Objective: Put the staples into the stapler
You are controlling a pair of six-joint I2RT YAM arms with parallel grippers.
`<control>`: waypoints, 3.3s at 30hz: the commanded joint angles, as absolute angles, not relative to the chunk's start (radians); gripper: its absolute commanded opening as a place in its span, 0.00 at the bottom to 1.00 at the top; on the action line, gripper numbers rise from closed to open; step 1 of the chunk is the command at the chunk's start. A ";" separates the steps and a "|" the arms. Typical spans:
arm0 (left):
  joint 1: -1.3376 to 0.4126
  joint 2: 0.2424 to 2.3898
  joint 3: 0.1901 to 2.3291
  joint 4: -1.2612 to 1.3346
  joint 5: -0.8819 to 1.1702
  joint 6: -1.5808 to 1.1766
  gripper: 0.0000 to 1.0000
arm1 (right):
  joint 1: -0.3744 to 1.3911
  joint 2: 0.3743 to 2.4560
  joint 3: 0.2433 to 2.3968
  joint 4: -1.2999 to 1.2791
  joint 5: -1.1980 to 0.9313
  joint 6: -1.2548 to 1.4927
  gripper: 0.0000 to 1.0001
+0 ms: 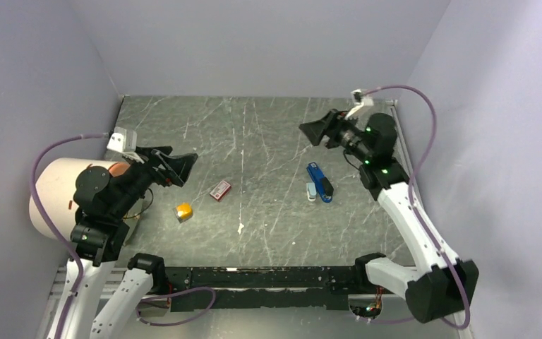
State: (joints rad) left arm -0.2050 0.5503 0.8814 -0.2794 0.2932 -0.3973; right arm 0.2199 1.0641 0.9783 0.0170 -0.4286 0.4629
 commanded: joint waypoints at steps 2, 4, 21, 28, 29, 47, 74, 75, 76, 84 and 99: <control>-0.193 0.561 0.828 -0.346 0.393 -0.481 0.97 | 0.379 1.220 0.999 0.040 -0.312 0.532 0.69; -0.193 0.547 0.787 -0.332 0.401 -0.515 0.97 | 0.453 1.285 0.996 0.085 -0.266 0.527 0.69; -0.193 0.408 0.704 -0.516 -0.061 -0.642 0.97 | 0.906 2.092 1.618 -0.167 0.276 0.565 0.63; -0.193 0.405 0.747 -0.596 -0.161 -0.637 0.97 | 0.947 2.266 1.817 -0.330 0.337 0.562 0.61; -0.193 0.405 0.762 -0.617 -0.195 -0.629 0.97 | 0.952 2.278 1.830 -0.336 0.335 0.559 0.60; -0.193 0.427 0.758 -0.635 -0.147 -0.616 0.97 | 0.992 2.345 1.866 -0.580 0.357 0.478 0.43; -0.193 0.458 0.690 -0.590 -0.180 -0.687 0.97 | 0.974 1.955 1.421 -0.240 0.127 0.217 0.67; -0.193 0.443 0.696 -0.597 -0.206 -0.695 0.97 | 0.976 1.960 1.425 -0.239 0.094 0.197 0.69; -0.193 0.434 0.704 -0.611 -0.233 -0.704 0.97 | 0.976 1.971 1.428 -0.238 0.052 0.172 0.74; -0.193 0.407 0.719 -0.653 -0.300 -0.746 0.97 | 0.997 2.048 1.478 -0.288 -0.106 0.013 0.75; -0.193 0.427 0.670 -0.619 -0.233 -0.787 0.97 | 1.019 2.146 1.518 -0.357 -0.037 -0.077 0.50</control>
State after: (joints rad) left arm -0.2035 0.4236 0.6765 -0.6338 -0.2527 -0.7624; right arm 1.0183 2.1105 1.4807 -0.3061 -0.0608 -0.0475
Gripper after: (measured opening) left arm 0.971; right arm 0.531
